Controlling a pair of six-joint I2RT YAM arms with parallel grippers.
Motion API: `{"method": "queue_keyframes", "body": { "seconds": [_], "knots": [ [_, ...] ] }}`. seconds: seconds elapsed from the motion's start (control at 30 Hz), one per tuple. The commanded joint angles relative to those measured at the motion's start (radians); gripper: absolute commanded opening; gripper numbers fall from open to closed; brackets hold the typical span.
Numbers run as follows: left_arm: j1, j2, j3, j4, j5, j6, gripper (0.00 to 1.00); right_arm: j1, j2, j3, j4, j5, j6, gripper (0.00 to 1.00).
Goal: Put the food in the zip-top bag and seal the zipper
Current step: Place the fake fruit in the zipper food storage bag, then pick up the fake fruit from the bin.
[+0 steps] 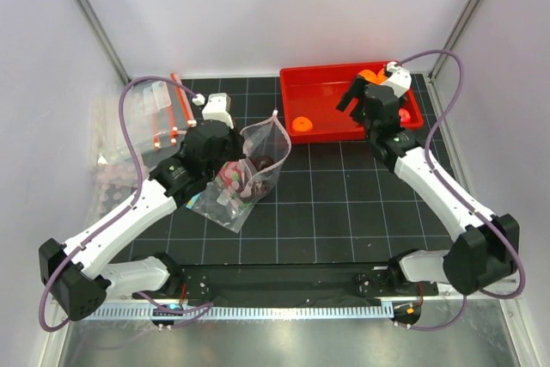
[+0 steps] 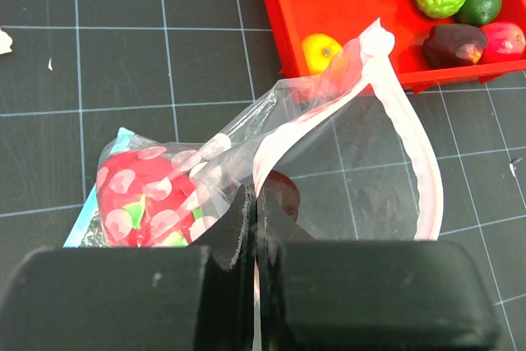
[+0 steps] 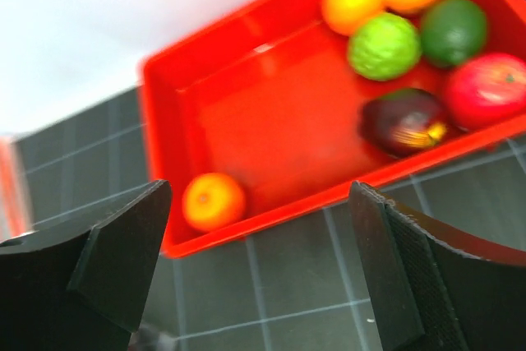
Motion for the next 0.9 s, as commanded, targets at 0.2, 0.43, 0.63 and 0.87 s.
{"method": "queue_keyframes", "body": {
  "seconds": [0.2,0.43,0.63,0.87],
  "knots": [
    [0.000,-0.023,-0.001,0.057,0.010,-0.011,0.00,-0.157,0.289,0.217,-0.131,0.103,-0.101,1.00],
    [0.000,-0.019,0.004,0.059,0.026,-0.012,0.00,-0.236,0.475,0.318,-0.133,0.056,-0.129,1.00],
    [0.001,-0.016,0.005,0.059,0.029,-0.014,0.00,-0.237,0.584,0.385,-0.213,0.112,-0.125,1.00],
    [0.000,-0.010,0.005,0.056,0.027,-0.014,0.00,-0.241,0.644,0.407,-0.252,0.096,-0.095,1.00]
  ]
}}
